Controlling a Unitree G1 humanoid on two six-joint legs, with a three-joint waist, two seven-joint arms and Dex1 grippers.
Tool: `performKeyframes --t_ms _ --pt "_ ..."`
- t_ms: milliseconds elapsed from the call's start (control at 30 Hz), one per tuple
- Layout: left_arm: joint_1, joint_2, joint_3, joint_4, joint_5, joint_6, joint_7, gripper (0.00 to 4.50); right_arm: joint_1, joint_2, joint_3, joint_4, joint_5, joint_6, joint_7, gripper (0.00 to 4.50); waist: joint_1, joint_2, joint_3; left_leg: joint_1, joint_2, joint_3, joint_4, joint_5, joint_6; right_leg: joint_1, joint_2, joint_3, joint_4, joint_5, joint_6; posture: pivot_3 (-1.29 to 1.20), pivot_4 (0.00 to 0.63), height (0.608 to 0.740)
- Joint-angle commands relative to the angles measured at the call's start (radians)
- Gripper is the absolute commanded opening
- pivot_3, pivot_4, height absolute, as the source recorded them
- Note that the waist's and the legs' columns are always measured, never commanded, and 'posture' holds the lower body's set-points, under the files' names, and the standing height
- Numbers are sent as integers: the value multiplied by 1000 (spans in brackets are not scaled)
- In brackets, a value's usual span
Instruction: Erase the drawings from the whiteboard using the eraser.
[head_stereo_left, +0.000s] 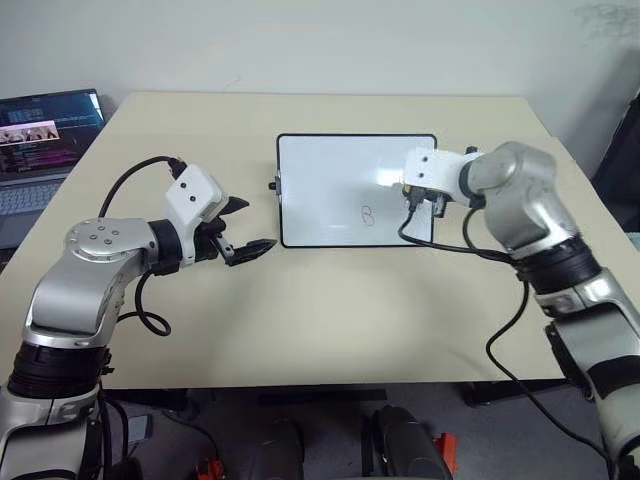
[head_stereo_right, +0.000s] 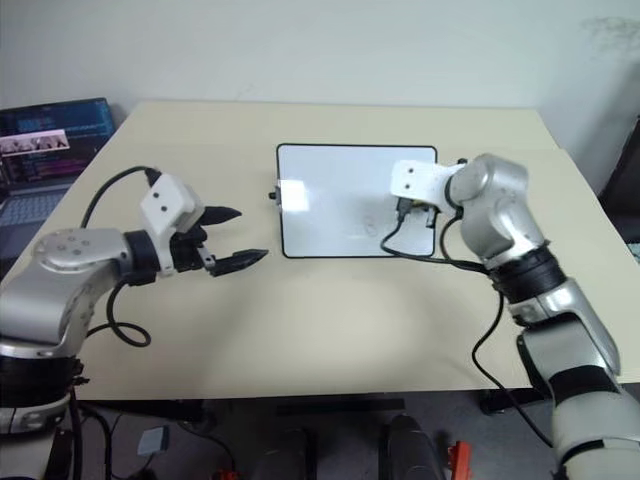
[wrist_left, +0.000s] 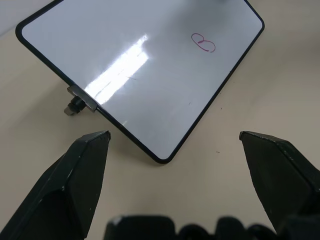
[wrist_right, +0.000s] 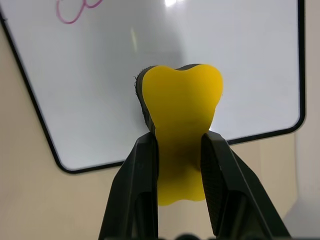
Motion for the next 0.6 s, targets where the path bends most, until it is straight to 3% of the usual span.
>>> performKeyframes --t_ms 33,400,600 --pt "-12 23 23 1 9 -30 -11 4500 19 -42 -22 -45 -1 71 36 832 1 0 0 0 0 0 0 0 0 0 0 0 0 0 0 0 150 740" --pt "-23 47 27 27 24 -43 -30 4500 -17 -65 -48 -84 68 242 110 832 -1 0 0 0 0 2 0 0 0 0 0 1 -1 0 0 0 150 740" --pt "-17 43 34 15 22 -40 -22 4500 -62 -50 -59 -54 108 252 56 832 -2 0 0 0 0 2 0 0 0 0 0 1 0 0 0 0 150 740"
